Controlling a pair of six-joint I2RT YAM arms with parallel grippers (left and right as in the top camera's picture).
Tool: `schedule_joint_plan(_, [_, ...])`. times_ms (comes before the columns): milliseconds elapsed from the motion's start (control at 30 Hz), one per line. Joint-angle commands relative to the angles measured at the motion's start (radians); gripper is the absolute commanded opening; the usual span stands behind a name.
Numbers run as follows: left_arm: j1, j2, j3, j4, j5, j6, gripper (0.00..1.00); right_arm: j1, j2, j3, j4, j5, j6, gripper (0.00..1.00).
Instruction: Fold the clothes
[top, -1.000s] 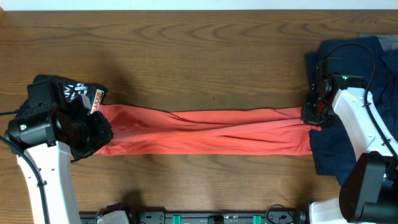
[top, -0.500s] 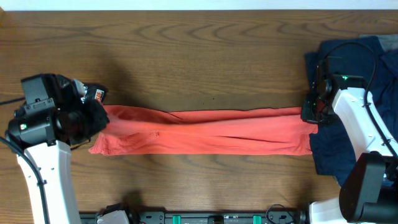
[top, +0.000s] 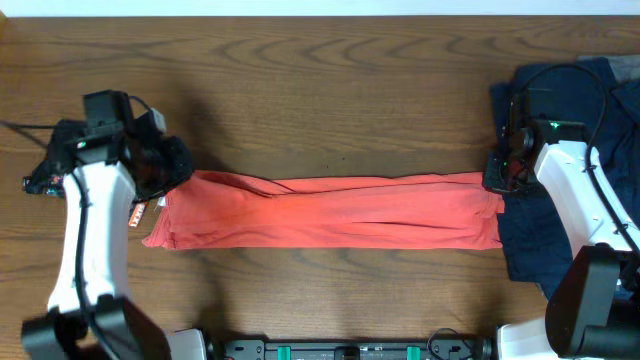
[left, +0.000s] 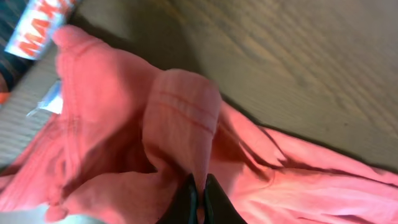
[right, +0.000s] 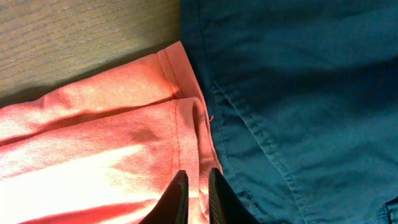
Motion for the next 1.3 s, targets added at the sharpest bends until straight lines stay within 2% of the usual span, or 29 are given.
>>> schedule_joint_plan(0, [-0.006,0.073,-0.008,-0.001,-0.006,-0.002,0.07,-0.002,-0.018,0.0,0.002,-0.007,0.0,0.11])
schedule_joint_plan(33, [-0.006,0.092,-0.008,0.001,-0.007,-0.001,0.13,-0.002,-0.018,0.0,0.002,-0.007,0.0,0.11])
schedule_joint_plan(100, [-0.005,0.124,-0.008,0.013,-0.026,0.005,0.35,-0.002,-0.018,0.0,0.002,-0.007,0.0,0.11])
schedule_joint_plan(167, [-0.005,0.136,-0.008,0.031,-0.054,0.014,0.48,-0.002,-0.018,0.0,0.002,-0.007,0.0,0.11])
schedule_joint_plan(333, [-0.005,0.098,0.005,0.051,-0.084,0.014,0.51,-0.002,-0.018,0.0,0.003,-0.006,0.0,0.12])
schedule_joint_plan(967, [-0.011,0.111,-0.037,0.026,-0.133,-0.002,0.48,-0.002,-0.018,-0.001,-0.001,-0.007,-0.016,0.12])
schedule_joint_plan(1067, [-0.019,0.123,-0.079,0.089,-0.13,-0.002,0.4,-0.002,-0.018,-0.001,-0.002,-0.007,-0.016,0.12])
schedule_joint_plan(1133, [-0.032,0.124,-0.111,0.144,-0.089,-0.002,0.3,-0.002,-0.018,-0.001,-0.002,-0.007,-0.016,0.12])
schedule_joint_plan(1167, [-0.04,0.124,-0.119,0.161,-0.055,0.001,0.23,-0.002,-0.018,-0.001,-0.002,-0.007,-0.016,0.12])
schedule_joint_plan(1200, [-0.049,0.124,-0.121,0.166,-0.006,0.018,0.11,-0.002,-0.018,-0.001,-0.002,-0.007,-0.016,0.12])
schedule_joint_plan(1233, [-0.061,0.123,-0.12,0.167,0.077,0.05,0.06,-0.002,-0.018,-0.001,-0.002,-0.006,-0.016,0.12])
schedule_joint_plan(1267, [-0.072,0.121,-0.12,0.165,0.165,0.086,0.06,-0.002,-0.018,-0.001,-0.002,-0.006,-0.016,0.12])
